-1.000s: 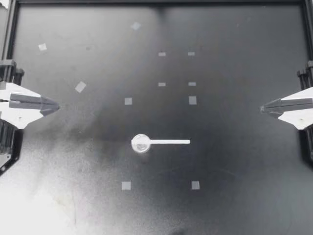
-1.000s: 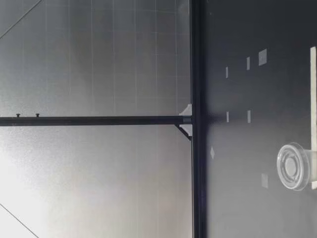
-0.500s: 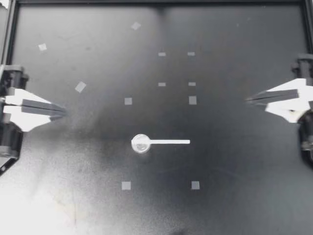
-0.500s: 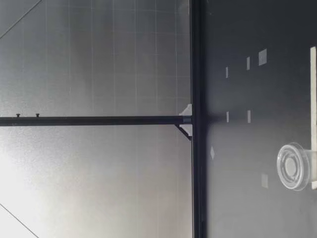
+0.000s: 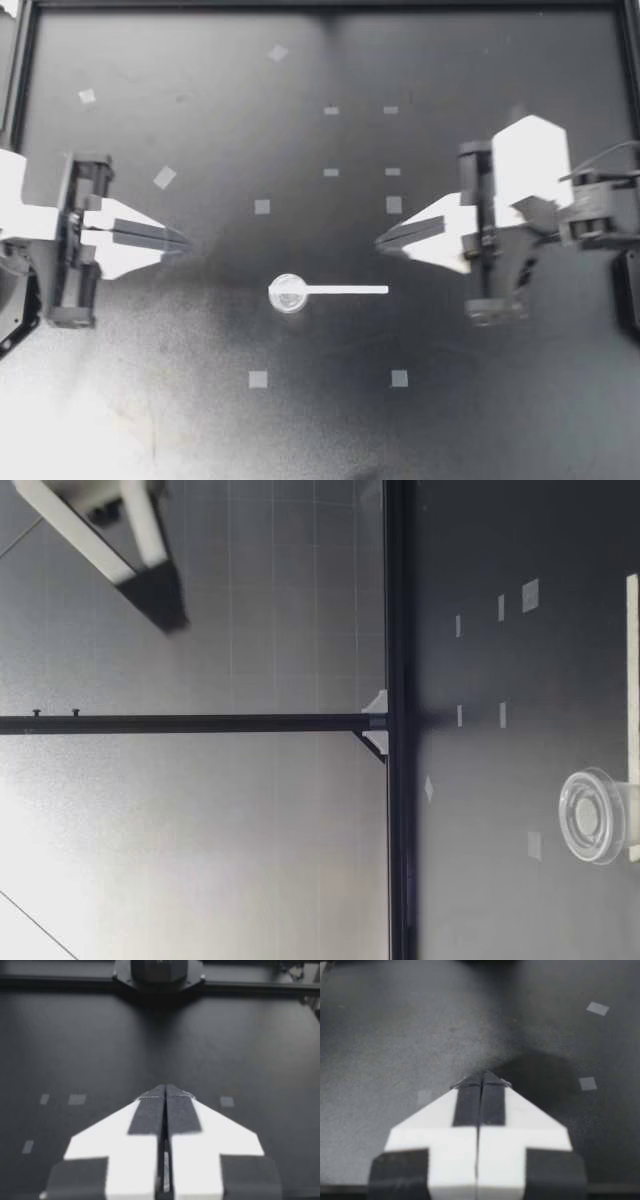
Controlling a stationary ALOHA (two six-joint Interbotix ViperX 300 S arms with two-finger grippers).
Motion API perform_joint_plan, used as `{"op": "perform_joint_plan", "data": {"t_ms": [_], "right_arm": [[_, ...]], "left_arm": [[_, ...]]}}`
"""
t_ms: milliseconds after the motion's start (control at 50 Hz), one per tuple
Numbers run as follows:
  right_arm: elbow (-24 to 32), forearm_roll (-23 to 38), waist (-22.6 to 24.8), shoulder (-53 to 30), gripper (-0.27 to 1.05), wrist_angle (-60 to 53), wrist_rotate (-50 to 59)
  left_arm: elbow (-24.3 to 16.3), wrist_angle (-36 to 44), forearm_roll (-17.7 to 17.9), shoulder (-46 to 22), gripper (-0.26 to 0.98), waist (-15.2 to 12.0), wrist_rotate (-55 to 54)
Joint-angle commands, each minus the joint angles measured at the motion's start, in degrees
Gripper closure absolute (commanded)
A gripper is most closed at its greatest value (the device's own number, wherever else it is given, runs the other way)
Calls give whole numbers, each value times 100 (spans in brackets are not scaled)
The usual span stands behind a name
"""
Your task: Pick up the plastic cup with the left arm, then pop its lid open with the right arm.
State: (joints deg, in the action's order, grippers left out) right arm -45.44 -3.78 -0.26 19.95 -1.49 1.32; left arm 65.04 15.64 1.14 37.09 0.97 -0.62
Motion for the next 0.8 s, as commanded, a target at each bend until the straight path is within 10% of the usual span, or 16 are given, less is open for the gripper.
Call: {"op": "perform_joint_plan", "data": {"t_ms": [0, 780], "right_arm": [[176, -18, 70, -185, 89, -211, 53], [1055, -18, 308, -2355, 89, -387, 404]], "left_arm": [[-79, 88, 9, -158, 80, 9, 9], [141, 949, 9, -1512, 26, 9, -343]]}}
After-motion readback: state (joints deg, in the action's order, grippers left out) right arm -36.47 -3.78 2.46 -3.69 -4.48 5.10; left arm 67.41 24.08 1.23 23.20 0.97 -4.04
